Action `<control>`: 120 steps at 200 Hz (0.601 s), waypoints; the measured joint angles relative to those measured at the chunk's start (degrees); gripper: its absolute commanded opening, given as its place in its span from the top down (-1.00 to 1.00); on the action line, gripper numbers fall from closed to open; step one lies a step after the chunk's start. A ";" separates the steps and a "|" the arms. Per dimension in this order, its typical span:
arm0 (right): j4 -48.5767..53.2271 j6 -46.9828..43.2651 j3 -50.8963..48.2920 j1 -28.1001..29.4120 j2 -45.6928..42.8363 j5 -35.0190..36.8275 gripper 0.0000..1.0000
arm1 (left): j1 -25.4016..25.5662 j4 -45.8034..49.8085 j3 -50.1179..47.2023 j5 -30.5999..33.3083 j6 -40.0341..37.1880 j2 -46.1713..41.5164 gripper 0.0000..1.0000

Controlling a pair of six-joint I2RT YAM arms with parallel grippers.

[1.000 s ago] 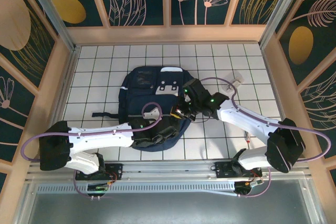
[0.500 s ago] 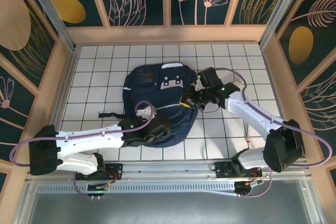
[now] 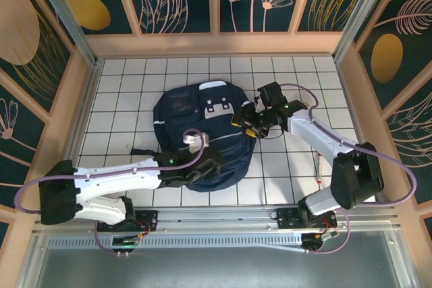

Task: Pack the student bag

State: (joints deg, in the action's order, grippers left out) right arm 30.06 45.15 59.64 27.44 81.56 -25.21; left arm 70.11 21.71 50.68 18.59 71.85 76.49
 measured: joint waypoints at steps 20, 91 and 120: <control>0.09 7.32 -3.61 1.73 -7.61 1.70 -0.46 | 0.02 -3.45 2.25 -1.77 -2.73 3.06 1.00; 0.04 21.55 -7.76 7.15 -11.17 7.41 0.96 | -0.04 -9.22 8.70 -4.24 -8.83 10.34 1.00; 0.22 21.14 -7.80 6.14 -10.99 7.72 1.00 | -0.02 -11.65 4.68 -3.41 -8.83 7.43 1.00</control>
State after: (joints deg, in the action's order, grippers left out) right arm 30.28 66.28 51.83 33.58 70.57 -17.50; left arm 70.08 10.07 55.35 15.18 63.02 83.92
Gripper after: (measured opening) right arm 0.063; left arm 0.048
